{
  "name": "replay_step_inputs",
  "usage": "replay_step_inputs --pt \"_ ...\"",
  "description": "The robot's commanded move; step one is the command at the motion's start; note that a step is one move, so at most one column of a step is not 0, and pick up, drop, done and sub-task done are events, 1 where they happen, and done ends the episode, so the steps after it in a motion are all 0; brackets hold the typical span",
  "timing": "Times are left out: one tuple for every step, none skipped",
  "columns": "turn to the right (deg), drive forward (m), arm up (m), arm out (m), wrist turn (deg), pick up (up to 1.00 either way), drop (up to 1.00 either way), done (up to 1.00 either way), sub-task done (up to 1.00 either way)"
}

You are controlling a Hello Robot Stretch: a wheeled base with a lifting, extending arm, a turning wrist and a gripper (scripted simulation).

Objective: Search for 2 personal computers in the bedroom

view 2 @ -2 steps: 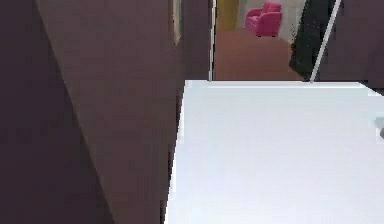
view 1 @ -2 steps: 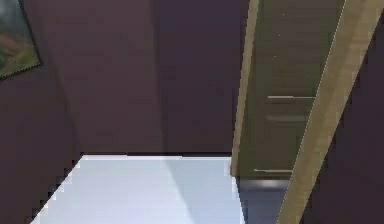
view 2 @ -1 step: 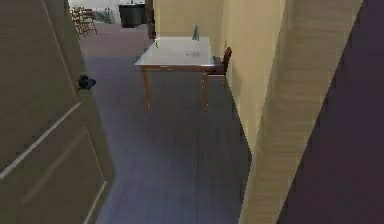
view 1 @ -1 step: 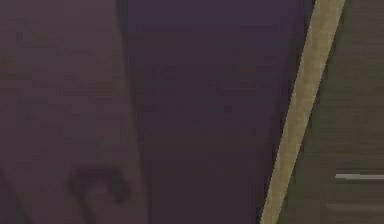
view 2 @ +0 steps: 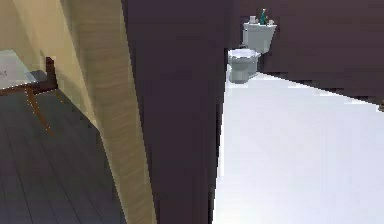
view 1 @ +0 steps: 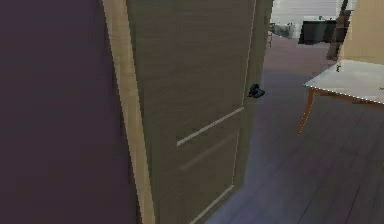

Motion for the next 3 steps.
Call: replay_step_inputs --pt "9.0 0.0 0.0 0.0 0.0 0.0 0.0 0.0 0.0" --pt "0.0 0.55 0.0 0.0 0.0 0.0 0.0 0.0 0.0" --pt "42.0 0.0 0.0 0.0 0.0 0.0 0.0 0.0 0.0"
